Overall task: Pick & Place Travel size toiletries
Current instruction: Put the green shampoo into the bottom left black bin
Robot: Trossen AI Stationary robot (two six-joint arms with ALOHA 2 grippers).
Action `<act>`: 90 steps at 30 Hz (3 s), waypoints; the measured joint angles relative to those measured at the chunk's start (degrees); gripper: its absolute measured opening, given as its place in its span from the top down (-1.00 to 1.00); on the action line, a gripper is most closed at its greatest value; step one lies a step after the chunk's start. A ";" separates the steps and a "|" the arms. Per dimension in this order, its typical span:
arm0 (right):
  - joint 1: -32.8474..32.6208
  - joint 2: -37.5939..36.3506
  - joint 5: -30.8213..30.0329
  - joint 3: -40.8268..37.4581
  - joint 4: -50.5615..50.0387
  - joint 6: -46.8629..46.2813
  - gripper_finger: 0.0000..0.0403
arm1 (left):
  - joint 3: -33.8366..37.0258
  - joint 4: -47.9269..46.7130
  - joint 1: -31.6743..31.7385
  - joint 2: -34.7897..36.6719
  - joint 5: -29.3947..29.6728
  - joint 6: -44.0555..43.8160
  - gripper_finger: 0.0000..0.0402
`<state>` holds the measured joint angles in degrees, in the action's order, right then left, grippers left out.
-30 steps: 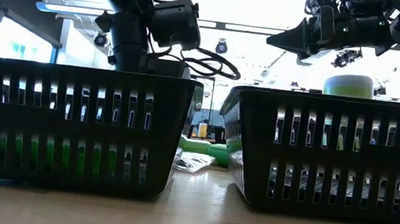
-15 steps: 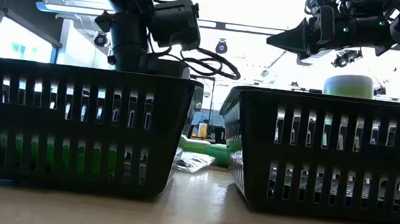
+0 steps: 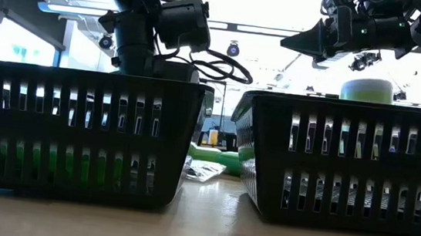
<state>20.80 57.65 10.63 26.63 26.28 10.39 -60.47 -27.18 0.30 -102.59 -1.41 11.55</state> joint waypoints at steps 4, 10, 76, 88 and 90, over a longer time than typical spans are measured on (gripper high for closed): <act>0.00 0.00 -0.02 -0.01 0.00 0.01 0.98 | 0.00 0.02 0.00 -0.02 0.02 -0.02 0.43; 0.00 0.00 -0.02 0.00 0.00 0.02 0.99 | 0.00 0.04 0.00 -0.02 0.10 -0.02 0.44; 0.00 -0.02 -0.04 -0.01 0.13 5.16 0.98 | -13.04 -2.69 -0.89 9.00 -3.88 -21.34 0.54; 0.00 -0.02 -0.02 -0.02 -2.88 5.63 0.98 | -13.03 3.76 -9.92 9.71 -3.48 -34.62 0.52; 0.00 -0.02 0.00 -0.02 -3.08 5.04 0.98 | -13.03 4.52 -12.06 9.68 -2.12 -38.10 0.52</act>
<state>20.80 57.63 10.63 26.61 23.20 15.43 -73.49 -22.66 -11.76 -92.90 -3.53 -26.55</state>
